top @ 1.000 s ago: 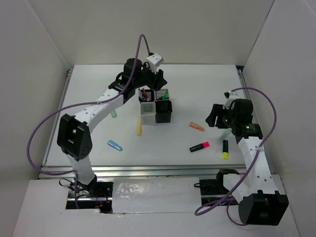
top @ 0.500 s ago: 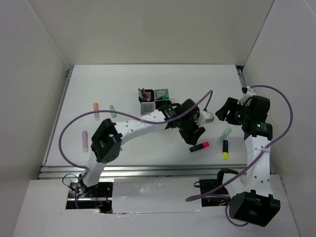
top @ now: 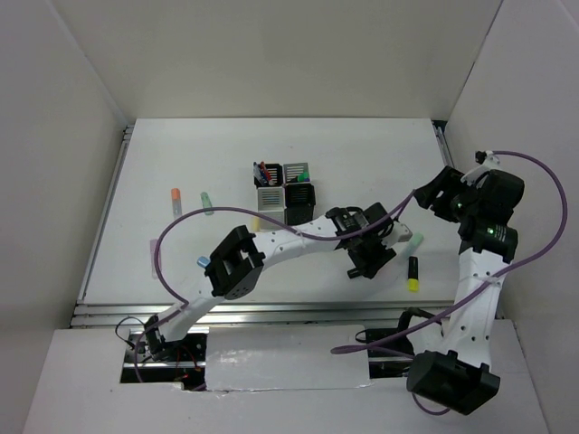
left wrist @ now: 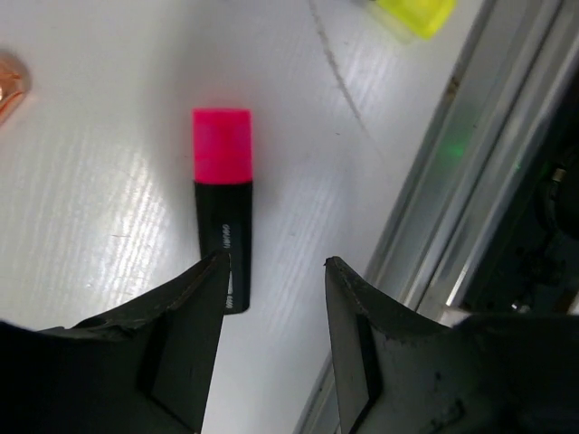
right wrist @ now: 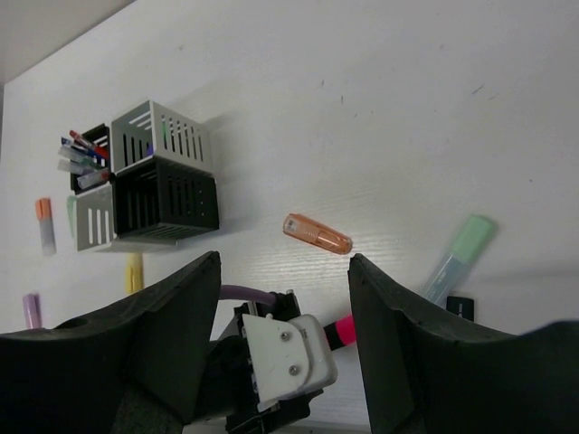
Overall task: Sort the stationery into containers
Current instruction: Move the pen to the corner of the board.
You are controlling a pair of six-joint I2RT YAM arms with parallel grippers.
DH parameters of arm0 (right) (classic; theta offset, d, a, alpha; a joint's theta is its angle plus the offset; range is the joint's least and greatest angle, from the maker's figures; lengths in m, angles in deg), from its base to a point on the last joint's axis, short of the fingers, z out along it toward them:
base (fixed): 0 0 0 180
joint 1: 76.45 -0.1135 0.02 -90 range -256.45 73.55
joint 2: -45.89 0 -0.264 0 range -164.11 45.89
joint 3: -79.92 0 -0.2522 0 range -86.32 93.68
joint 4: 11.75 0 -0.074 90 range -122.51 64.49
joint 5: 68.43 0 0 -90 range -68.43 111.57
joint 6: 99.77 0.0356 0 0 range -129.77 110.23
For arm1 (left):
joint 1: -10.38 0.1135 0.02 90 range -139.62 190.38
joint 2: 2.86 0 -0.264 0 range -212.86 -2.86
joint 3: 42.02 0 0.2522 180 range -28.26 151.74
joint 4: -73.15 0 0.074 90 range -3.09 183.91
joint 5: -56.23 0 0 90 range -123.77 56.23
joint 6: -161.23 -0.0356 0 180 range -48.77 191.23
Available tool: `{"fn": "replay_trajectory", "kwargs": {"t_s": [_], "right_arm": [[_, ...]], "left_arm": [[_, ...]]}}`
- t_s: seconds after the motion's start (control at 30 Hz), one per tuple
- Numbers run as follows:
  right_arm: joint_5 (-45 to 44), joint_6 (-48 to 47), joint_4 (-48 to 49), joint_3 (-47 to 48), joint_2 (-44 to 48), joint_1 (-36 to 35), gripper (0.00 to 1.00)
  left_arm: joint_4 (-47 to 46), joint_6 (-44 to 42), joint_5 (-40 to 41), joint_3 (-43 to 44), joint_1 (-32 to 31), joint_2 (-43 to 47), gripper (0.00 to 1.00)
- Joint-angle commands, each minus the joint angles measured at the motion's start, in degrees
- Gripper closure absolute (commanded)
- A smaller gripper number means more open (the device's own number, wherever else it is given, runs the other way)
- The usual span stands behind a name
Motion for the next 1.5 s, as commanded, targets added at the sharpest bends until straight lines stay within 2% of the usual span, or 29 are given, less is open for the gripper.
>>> {"fn": "replay_trajectory", "kwargs": {"t_s": [0.0,0.3,0.5,0.67,0.77,0.9,1.07,1.1,1.17,1.23,1.3,1.47], "right_arm": [[3.0,0.7,-2.4,3.6,-0.8,1.7,0.35],[5.3,-0.3,-2.4,3.4,-0.6,2.3,0.35],[6.0,-1.8,-3.5,4.2,-0.5,2.3,0.35],[6.1,-2.8,-4.0,5.1,-0.8,2.6,0.35],[6.7,-2.8,-4.0,5.2,-1.4,3.0,0.36],[7.3,-2.9,-3.9,5.3,-1.5,3.1,0.36],[7.7,-3.2,-3.4,4.7,-1.3,3.0,0.37],[7.9,-3.1,-3.5,4.7,-1.4,3.1,0.37],[8.2,-3.1,-3.5,4.4,-1.5,3.0,0.37],[8.6,-3.1,-3.3,4.4,-1.5,3.1,0.37],[8.9,-3.1,-3.1,4.2,-1.6,3.1,0.37],[8.9,-3.0,-3.3,4.8,-1.9,3.1,0.36]], "left_arm": [[1.2,1.1,3.4,2.1,0.2,-2.4,0.42],[-3.1,0.4,6.8,1.1,0.2,-3.5,0.35],[-2.0,0.5,5.9,5.3,0.3,-7.7,0.35],[0.6,-1.1,5.9,4.4,0.5,-8.7,0.44],[2.4,-1.9,6.0,0.3,1.1,-7.2,0.54],[5.3,-4.4,7.1,-8.9,2.2,-3.4,0.69],[6.3,-9.7,9.1,-23.0,2.8,5.5,0.76],[6.2,-10.4,9.7,-27.7,2.7,7.0,0.76],[6.3,-11.7,10.5,-31.4,2.2,9.9,0.72],[6.8,-12.0,11.1,-34.2,1.9,10.8,0.6],[8.0,-11.6,11.0,-33.7,1.4,10.1,0.49],[13.3,-10.5,11.9,-26.4,0.7,4.4,0.43]]}}
